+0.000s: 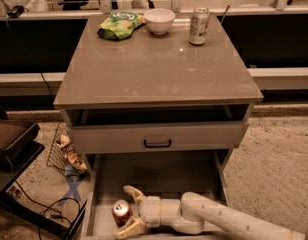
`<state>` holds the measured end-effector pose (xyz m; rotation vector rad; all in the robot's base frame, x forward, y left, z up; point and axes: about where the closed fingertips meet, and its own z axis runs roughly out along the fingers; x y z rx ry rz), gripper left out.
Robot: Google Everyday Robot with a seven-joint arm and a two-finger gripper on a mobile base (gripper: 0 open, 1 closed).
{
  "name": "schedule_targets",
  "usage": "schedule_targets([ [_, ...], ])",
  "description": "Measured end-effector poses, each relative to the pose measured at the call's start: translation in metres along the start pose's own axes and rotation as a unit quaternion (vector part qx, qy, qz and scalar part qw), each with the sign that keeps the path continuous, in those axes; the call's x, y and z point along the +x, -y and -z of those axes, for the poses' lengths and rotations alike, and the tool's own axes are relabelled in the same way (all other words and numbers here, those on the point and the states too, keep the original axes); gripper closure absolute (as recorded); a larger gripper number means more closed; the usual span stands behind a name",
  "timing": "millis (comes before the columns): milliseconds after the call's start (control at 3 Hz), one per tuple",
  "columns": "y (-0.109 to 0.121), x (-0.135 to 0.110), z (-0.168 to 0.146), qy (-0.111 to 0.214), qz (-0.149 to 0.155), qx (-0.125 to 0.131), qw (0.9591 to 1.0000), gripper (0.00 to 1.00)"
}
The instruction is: Place coke can into middle drawer
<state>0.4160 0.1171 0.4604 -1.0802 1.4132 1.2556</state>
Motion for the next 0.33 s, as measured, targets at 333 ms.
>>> schedule_targets([
  [333,0.0,0.0,0.0,0.0,0.0,0.0,1.0,0.0],
])
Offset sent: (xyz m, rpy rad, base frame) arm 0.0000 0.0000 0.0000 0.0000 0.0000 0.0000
